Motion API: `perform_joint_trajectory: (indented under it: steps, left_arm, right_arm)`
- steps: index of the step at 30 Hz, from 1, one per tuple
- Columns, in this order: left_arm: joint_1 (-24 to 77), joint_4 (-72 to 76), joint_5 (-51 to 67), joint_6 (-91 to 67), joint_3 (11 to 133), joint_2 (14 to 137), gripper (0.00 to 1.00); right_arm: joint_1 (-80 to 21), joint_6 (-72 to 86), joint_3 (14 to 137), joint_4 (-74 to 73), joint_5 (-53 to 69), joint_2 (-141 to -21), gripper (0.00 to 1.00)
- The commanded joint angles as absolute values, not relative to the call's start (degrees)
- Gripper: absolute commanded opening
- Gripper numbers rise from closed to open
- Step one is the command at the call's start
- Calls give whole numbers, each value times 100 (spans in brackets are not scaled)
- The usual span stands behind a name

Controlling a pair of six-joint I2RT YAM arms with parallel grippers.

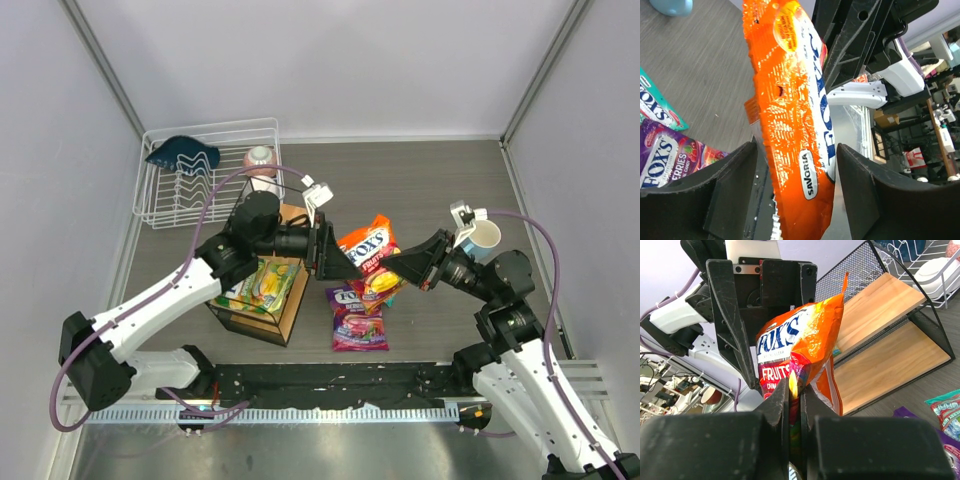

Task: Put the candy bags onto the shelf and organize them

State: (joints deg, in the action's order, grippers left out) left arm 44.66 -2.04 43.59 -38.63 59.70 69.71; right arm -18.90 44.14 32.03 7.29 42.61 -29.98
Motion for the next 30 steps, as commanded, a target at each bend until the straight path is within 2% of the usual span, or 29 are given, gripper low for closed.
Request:
perform_joint_trajectory:
  steps: [1, 2, 5, 6, 8, 9, 11, 12, 14, 15, 18, 21, 24, 30]
  left_arm:
    - [4526, -26, 4421, -3850, 6231, 6935, 63]
    - [4535, -26, 4421, -3850, 6231, 6943, 55]
    - [4535, -26, 4421, -3858, 6214, 6952, 40]
    - [4535, 104, 4421, -3876, 6205, 6952, 31]
    - [4535, 140, 4412, -3893, 6196, 6943, 19]
    - [4535, 193, 4412, -3911, 6188, 6935, 15]
    - [4535, 255, 4395, -3955, 6153, 6926, 7]
    - [4535, 307, 4360, -3964, 6152, 6900, 6]
    - [4526, 351, 4325, -3981, 6126, 6864, 4]
    - [4535, 395, 4246, -3990, 6126, 6847, 3]
    - [4518, 492, 4009, -4016, 6074, 6689, 1]
    - [4483, 1051, 3648, -4349, 5881, 6478, 0]
    - [4474, 1798, 3376, -4807, 5591, 6302, 0]
    - [4482, 2680, 2989, -5299, 5247, 6161, 0]
  right_arm:
    - [-1890, 4579, 3296, 1415, 4184, -3041, 1]
    - [-1890, 4597, 3278, 1450, 4192, -3050, 1]
    - [-1890, 4649, 3234, 1556, 4201, -3032, 1]
    - [-1890, 4649, 3217, 1547, 4192, -3015, 1]
    - [-1890, 4658, 3199, 1529, 4175, -2980, 1]
    - [-1890, 4650, 3191, 1494, 4157, -2962, 2]
    - [-1890, 4606, 3190, 1433, 4140, -2901, 14]
    - [-1890, 4536, 3217, 1232, 4018, -2883, 30]
    - [-1890, 4273, 3269, 942, 3859, -2717, 49]
    - [-1890, 4211, 3296, 662, 3771, -2664, 65]
    - [-1890, 4017, 3226, 239, 3262, -2313, 82]
    - [-1890, 4209, 2937, 385, 2866, -1970, 91]
    - [-1890, 4865, 2455, 1243, 2865, -1863, 95]
    - [-1890, 5616, 1960, 2389, 2804, -2012, 97]
